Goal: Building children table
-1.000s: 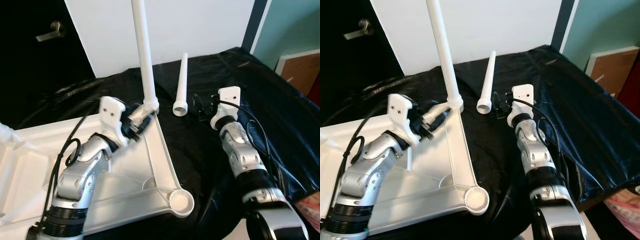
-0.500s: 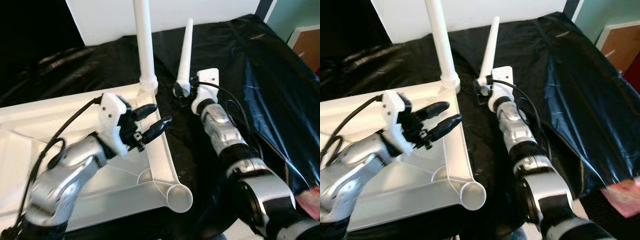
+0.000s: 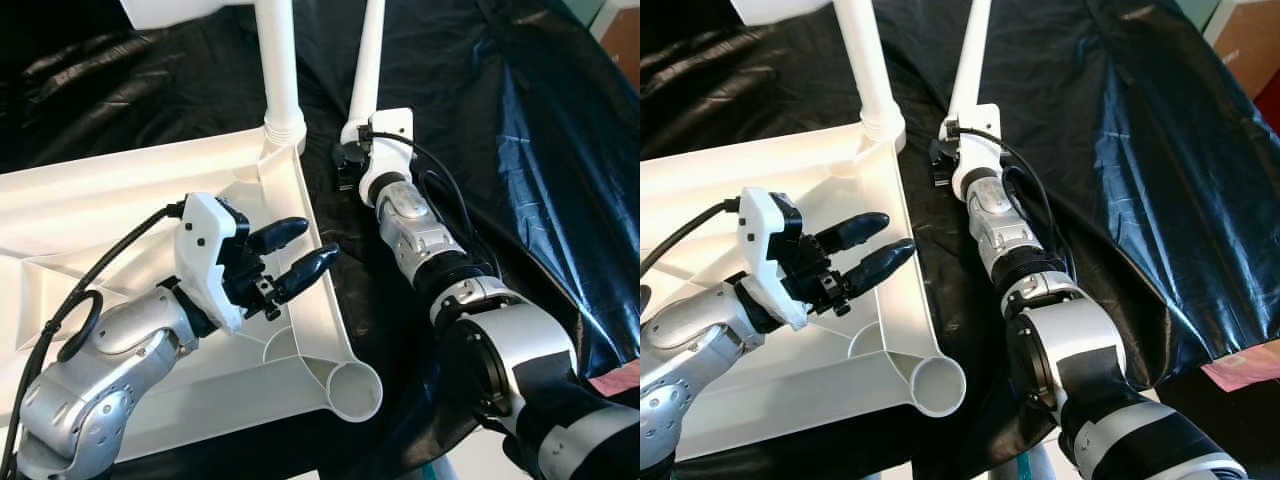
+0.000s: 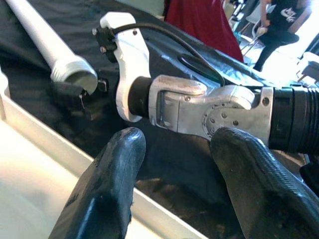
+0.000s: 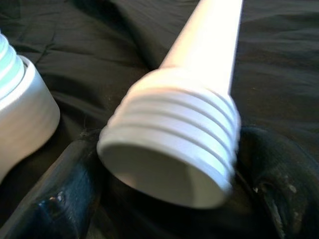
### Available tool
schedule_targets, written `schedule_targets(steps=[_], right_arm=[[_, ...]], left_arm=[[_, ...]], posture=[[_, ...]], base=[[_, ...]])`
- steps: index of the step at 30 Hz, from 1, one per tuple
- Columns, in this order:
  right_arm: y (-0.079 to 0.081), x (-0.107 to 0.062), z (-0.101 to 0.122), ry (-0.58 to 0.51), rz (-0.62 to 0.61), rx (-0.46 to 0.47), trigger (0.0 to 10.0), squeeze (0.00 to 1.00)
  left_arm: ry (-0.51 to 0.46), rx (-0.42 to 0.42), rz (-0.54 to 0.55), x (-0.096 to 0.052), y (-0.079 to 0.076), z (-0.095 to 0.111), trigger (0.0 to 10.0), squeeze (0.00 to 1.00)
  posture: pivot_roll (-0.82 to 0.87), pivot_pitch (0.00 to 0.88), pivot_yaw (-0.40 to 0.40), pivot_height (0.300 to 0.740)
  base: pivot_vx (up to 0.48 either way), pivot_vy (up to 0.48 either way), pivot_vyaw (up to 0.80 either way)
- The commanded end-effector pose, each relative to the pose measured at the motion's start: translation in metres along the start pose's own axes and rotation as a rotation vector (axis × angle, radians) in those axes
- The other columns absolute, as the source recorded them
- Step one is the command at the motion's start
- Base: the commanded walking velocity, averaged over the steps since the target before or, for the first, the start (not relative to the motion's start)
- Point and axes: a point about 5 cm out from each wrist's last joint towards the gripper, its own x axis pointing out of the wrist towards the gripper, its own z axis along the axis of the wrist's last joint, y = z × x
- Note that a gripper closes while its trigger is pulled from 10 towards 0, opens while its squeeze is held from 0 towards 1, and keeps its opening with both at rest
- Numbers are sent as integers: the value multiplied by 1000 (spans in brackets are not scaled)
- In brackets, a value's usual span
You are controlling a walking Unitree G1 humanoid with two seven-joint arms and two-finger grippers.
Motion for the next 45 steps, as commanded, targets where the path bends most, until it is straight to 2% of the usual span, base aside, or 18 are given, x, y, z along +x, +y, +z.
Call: schedule_targets(steps=[1, 4, 6, 10, 11, 12, 15, 21, 24, 30, 32, 33, 36, 39, 42, 43, 44, 45], right_arm=[[4, -1, -6, 33, -8, 6, 10000, 0], [6, 1, -4, 39, -26, 7, 10000, 0], [7, 3, -1, 34, -27, 11, 0, 0], [6, 5, 4, 21, -35, 20, 0, 0], [4, 4, 4, 15, -44, 18, 2980, 0], [-1, 4, 7, -31, -38, 7, 10000, 0], [-12, 2, 14, -132, -14, 38, 10000, 0], [-38, -16, 13, -304, 11, 1, 10000, 0], [-50, -31, 6, -345, 3, -28, 10000, 0], [-53, -65, -11, -356, -16, -38, 10000, 0], [-53, -78, -19, -322, -31, -32, 10000, 0], [-53, -90, -31, -227, -54, -41, 10000, 0], [-57, -102, -42, -144, -92, -48, 10000, 0], [-68, -131, -65, 23, -169, -86, 10000, 0], [-71, -149, -78, 133, -203, -98, 10000, 0], [-71, -151, -79, 151, -207, -102, 10000, 710], [-71, -152, -79, 160, -209, -105, 10000, 710], [-72, -150, -76, 148, -208, -104, 10000, 1000]], left_arm=[[13, -3, -12, -4, -6, 0, 10000, 0], [31, -7, 3, -8, -6, 0, 10000, 0], [34, -9, 9, -8, -6, 1, 10000, 0], [43, -14, 27, -10, -6, 3, 10000, 0], [47, -13, 30, -10, -5, 3, 10000, 0], [57, -6, 40, -10, -2, 1, 10000, 0], [75, 12, 78, -7, 8, -1, 10000, 0], [84, 22, 188, 2, 38, -9, 10000, 0], [66, 5, 266, 11, 54, -14, 10000, 0], [35, 23, 279, 23, 71, -15, 10000, 0], [25, 33, 272, 26, 75, -14, 10000, 0], [32, 59, 246, 30, 77, -13, 10000, 0], [36, 71, 229, 31, 79, -13, 10000, 0], [42, 85, 206, 32, 80, -13, 10000, 0], [46, 90, 172, 34, 77, -14, 10000, 0], [48, 93, 161, 35, 76, -14, 10000, 0], [49, 96, 154, 35, 76, -15, 10000, 0], [54, 98, 145, 36, 75, -15, 10000, 0]], posture=[[299, 383, -38, 740], [304, 385, -34, 740], [305, 384, -33, 740], [298, 378, -30, 740], [284, 372, -27, 740], [276, 369, -27, 740], [231, 349, -16, 740], [139, 283, 10, 740], [81, 221, 22, 740], [26, 149, 29, 740], [12, 133, 35, 740], [-1, 128, 38, 740], [-13, 127, 42, 740], [-27, 127, 47, 740], [-34, 125, 50, 740], [-34, 124, 51, 740], [-34, 124, 51, 740], [-33, 125, 51, 740]], base=[[0, 0, 0], [0, 0, 0], [0, 0, 0], [0, 0, 0], [0, 0, 0], [0, 0, 0], [0, 0, 0], [0, 0, 0], [0, 0, 0], [0, 0, 0], [0, 0, 0], [0, 0, 0], [0, 0, 0], [0, 0, 0], [0, 0, 0], [0, 0, 0], [0, 0, 0], [0, 0, 0]])
